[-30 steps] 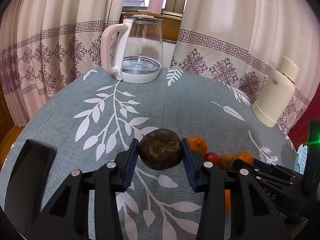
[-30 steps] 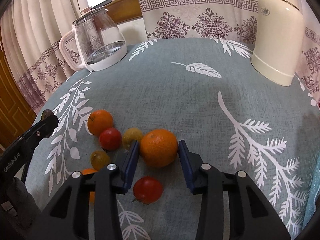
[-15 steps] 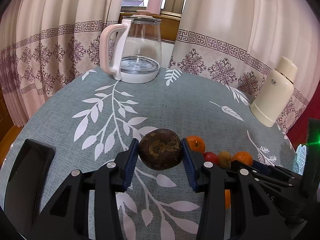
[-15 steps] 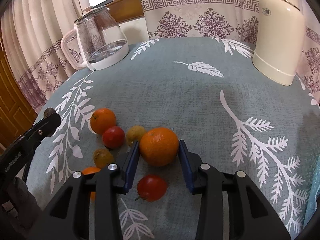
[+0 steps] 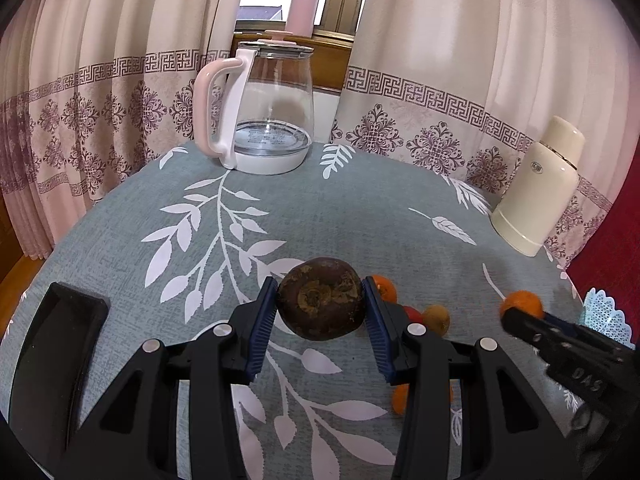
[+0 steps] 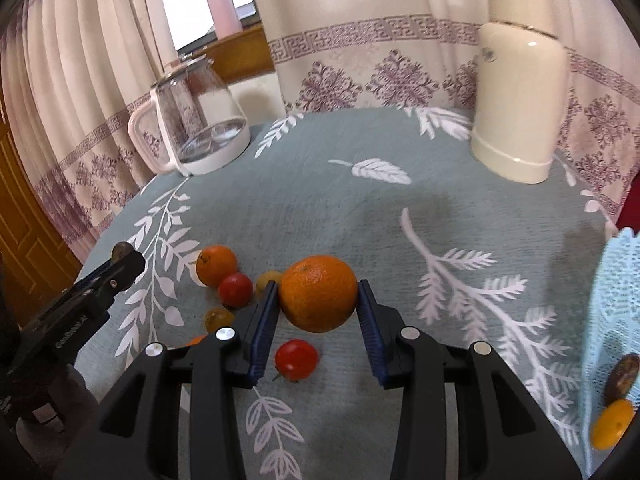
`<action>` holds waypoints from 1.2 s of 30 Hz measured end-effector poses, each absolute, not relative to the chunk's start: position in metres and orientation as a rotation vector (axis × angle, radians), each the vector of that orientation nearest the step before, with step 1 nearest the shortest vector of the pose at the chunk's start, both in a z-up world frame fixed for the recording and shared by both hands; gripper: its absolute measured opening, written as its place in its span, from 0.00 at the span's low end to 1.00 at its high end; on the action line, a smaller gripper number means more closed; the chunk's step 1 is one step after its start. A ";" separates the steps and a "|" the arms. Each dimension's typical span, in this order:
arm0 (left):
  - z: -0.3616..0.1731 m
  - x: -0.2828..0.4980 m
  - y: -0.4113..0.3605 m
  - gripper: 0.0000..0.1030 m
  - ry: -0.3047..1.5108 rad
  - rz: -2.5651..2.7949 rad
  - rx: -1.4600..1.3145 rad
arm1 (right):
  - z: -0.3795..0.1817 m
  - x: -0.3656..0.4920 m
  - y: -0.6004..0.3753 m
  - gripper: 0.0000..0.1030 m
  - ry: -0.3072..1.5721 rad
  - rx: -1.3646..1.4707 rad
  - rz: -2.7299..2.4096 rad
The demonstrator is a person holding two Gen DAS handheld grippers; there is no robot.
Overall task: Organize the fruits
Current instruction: 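Carry the small orange into the blue basket and open the right gripper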
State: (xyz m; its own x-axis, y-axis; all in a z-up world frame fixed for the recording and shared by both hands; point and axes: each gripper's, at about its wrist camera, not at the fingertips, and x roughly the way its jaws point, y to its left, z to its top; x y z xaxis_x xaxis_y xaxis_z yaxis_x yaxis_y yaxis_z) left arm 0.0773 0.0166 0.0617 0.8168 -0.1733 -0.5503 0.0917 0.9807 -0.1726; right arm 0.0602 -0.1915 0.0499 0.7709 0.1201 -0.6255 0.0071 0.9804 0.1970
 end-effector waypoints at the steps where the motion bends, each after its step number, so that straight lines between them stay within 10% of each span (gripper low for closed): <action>1: 0.062 0.077 0.016 0.43 0.597 -0.144 -0.140 | 0.052 0.058 -0.194 0.38 0.683 0.194 0.056; 36: 0.063 0.070 0.011 0.43 0.582 -0.142 -0.119 | 0.057 -0.080 -0.359 0.39 0.560 0.341 -0.444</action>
